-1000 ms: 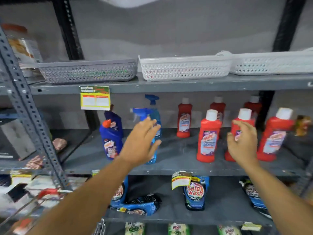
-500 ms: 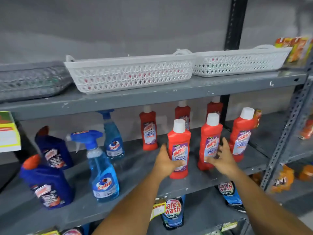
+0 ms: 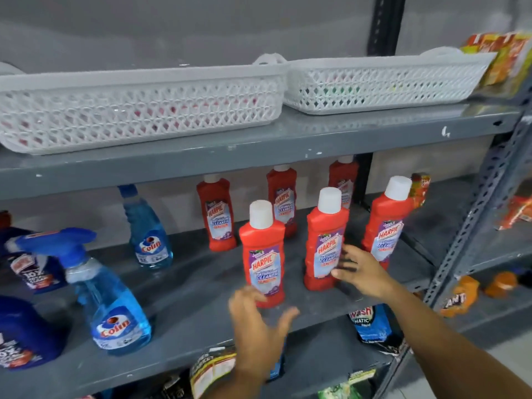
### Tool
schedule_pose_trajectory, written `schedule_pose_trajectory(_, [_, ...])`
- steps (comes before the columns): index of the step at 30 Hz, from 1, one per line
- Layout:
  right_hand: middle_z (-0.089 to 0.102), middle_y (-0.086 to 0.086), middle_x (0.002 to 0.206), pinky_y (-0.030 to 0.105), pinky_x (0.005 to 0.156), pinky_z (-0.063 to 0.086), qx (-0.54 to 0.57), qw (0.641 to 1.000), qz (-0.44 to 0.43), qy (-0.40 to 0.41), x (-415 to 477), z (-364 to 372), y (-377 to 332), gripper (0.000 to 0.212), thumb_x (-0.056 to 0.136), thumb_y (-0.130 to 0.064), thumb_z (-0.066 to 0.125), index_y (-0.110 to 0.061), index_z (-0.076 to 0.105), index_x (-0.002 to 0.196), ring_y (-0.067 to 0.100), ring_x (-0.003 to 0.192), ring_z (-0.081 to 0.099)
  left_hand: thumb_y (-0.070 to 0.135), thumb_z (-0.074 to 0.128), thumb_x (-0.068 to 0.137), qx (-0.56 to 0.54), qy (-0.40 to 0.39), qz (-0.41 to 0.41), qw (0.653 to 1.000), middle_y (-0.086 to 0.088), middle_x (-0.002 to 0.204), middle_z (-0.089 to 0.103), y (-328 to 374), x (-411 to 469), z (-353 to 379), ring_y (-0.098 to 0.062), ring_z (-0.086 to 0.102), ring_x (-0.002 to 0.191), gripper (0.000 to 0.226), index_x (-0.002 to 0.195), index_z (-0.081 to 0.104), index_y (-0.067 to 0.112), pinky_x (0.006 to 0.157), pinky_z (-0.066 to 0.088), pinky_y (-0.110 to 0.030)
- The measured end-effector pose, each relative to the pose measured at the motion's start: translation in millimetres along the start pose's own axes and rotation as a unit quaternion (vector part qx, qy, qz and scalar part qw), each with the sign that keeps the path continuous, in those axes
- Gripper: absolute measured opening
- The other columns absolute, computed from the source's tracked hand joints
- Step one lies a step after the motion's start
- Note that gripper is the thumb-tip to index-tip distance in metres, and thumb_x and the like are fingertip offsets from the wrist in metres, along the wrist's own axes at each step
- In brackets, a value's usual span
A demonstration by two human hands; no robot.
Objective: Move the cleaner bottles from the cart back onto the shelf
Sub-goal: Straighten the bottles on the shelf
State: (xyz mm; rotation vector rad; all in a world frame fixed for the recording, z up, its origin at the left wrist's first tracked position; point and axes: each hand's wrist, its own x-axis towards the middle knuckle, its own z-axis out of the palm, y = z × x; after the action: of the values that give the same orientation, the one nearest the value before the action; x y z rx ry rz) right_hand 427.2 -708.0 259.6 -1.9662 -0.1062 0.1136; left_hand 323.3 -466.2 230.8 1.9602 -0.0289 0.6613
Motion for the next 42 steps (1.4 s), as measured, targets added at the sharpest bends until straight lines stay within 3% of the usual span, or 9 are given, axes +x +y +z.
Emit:
schedule_pose_trajectory(2, [0.066, 0.002, 0.114, 0.021, 0.085, 0.053, -0.004, 1.0, -0.013, -0.016, 5, -6, 2, 0.058, 0.076, -0.004, 0.072, -0.012, 0.05, 0.129, 0.013, 0.105, 0.063, 0.039, 0.07, 0.072, -0.027, -0.127, 0.034, 0.991, 0.016, 0.112, 0.049, 19, -15, 27, 0.001, 0.048, 0.104, 0.049, 0.106, 0.038, 0.053, 0.093, 0.04, -0.016])
schedule_pose_trajectory(5, [0.067, 0.001, 0.114, 0.028, 0.091, 0.053, -0.008, 0.999, -0.024, -0.042, 14, -12, 5, 0.058, 0.074, -0.005, 0.074, -0.014, 0.051, 0.127, 0.011, 0.102, 0.064, 0.016, 0.064, 0.084, -0.051, -0.22, -0.052, 0.973, 0.008, 0.14, 0.043, 32, 5, 76, -0.003, 0.041, 0.129, 0.063, 0.139, 0.035, 0.024, 0.114, 0.033, -0.029])
schedule_pose_trajectory(17, [0.063, 0.002, 0.119, 0.02, 0.085, 0.053, 0.004, 0.995, -0.079, -0.066, 14, 13, 11, 0.058, 0.078, -0.008, 0.071, -0.019, 0.046, 0.13, 0.004, 0.101, 0.062, 0.001, 0.054, 0.08, -0.021, -0.192, -0.147, 0.97, 0.002, 0.131, 0.056, 22, 19, 80, -0.01, 0.056, 0.117, 0.066, 0.137, 0.036, 0.027, 0.103, 0.049, -0.035])
schedule_pose_trajectory(21, [0.062, -0.004, 0.089, 0.024, 0.069, 0.054, -0.035, 0.976, -0.157, 0.145, -22, 30, 12, 0.037, 0.074, -0.009, 0.071, -0.034, 0.057, 0.098, 0.006, 0.078, 0.062, 0.006, 0.056, 0.082, -0.036, -0.118, -0.181, 0.976, 0.019, 0.098, 0.068, 20, -13, 66, -0.001, 0.062, 0.093, 0.042, 0.1, 0.054, 0.044, 0.089, 0.052, -0.029])
schedule_pose_trajectory(23, [0.066, -0.005, 0.08, 0.021, 0.066, 0.052, -0.034, 0.979, -0.179, 0.092, -47, 53, 14, 0.033, 0.075, -0.014, 0.066, -0.043, 0.059, 0.089, 0.004, 0.074, 0.063, 0.003, 0.053, 0.078, -0.029, -0.02, -0.169, 0.985, 0.014, 0.083, 0.067, 16, -34, 45, -0.001, 0.06, 0.076, 0.042, 0.088, 0.054, 0.043, 0.077, 0.05, -0.026])
schedule_pose_trajectory(28, [0.025, -0.013, 0.142, 0.026, 0.114, 0.025, -0.083, 0.986, -0.138, -0.041, -57, 129, 12, 0.073, 0.085, -0.017, 0.059, -0.016, 0.02, 0.146, 0.006, 0.134, 0.028, -0.015, 0.043, 0.08, 0.0, 0.018, -0.216, 0.976, 0.001, 0.141, 0.032, 8, -14, 4, -0.011, 0.032, 0.131, 0.071, 0.143, 0.024, 0.012, 0.109, 0.028, -0.027])
schedule_pose_trajectory(33, [0.036, 0.001, 0.15, 0.021, 0.109, 0.027, -0.055, 0.994, -0.095, -0.021, -54, 161, -10, 0.075, 0.083, -0.009, 0.056, -0.017, 0.018, 0.147, 0.013, 0.135, 0.037, -0.007, 0.038, 0.071, -0.084, -0.084, -0.214, 0.97, 0.013, 0.131, 0.057, -2, 8, -9, -0.002, 0.054, 0.118, 0.073, 0.124, 0.047, 0.042, 0.113, 0.039, -0.039])
schedule_pose_trajectory(39, [0.036, -0.001, 0.15, 0.026, 0.11, 0.031, -0.059, 0.993, -0.1, -0.035, -57, 189, -18, 0.082, 0.081, -0.015, 0.057, -0.022, 0.011, 0.148, 0.015, 0.135, 0.039, -0.011, 0.043, 0.084, -0.083, -0.005, -0.267, 0.96, 0.008, 0.135, 0.045, -11, 18, -32, -0.008, 0.043, 0.124, 0.074, 0.147, 0.017, 0.016, 0.107, 0.032, -0.026])
schedule_pose_trajectory(42, [0.035, 0.004, 0.152, 0.033, 0.112, 0.031, -0.088, 0.992, -0.092, -0.026, -51, 192, -25, 0.078, 0.083, -0.015, 0.056, -0.02, 0.013, 0.148, 0.023, 0.137, 0.037, -0.013, 0.048, 0.082, -0.117, -0.015, -0.284, 0.951, -0.001, 0.141, 0.043, -19, 42, -42, -0.017, 0.045, 0.13, 0.072, 0.145, 0.025, 0.013, 0.114, 0.034, -0.039])
